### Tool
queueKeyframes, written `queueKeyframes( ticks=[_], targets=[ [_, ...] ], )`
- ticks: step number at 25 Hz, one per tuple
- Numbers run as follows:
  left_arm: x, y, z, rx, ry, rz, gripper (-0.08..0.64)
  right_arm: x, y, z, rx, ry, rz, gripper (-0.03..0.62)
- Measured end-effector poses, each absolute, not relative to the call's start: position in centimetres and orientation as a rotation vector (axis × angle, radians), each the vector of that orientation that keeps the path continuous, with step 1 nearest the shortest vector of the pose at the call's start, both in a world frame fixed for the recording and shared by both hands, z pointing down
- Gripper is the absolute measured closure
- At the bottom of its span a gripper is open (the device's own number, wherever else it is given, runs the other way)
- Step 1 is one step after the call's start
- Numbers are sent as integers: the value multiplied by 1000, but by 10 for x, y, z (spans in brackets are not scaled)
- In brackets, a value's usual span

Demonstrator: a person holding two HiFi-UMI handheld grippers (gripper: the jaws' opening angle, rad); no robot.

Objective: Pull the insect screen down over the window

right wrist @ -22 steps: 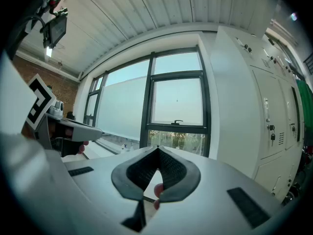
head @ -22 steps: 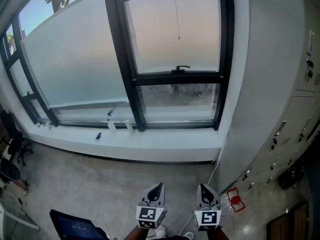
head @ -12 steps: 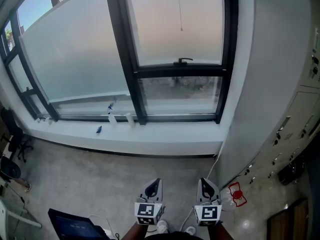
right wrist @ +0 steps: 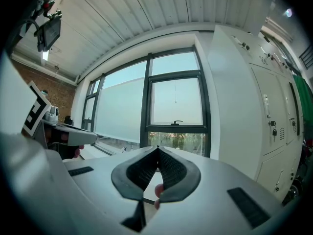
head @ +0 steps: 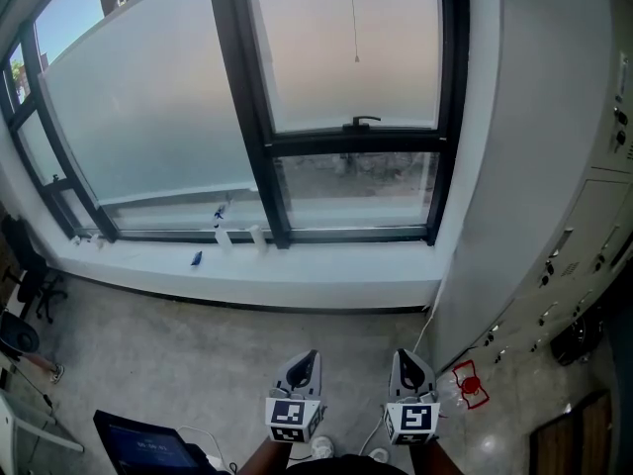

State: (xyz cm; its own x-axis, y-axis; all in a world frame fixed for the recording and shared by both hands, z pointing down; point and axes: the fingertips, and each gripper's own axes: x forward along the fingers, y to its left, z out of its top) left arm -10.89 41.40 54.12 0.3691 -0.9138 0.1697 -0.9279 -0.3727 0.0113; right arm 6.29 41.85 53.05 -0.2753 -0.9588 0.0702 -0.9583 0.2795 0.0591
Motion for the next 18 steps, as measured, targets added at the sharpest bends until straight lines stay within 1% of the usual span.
queueKeyframes(
  ticks=[18],
  targets=[
    [-78, 426, 539, 2440, -1756, 174, 558, 104, 426, 530, 1867, -2445, 54, 589]
  ],
)
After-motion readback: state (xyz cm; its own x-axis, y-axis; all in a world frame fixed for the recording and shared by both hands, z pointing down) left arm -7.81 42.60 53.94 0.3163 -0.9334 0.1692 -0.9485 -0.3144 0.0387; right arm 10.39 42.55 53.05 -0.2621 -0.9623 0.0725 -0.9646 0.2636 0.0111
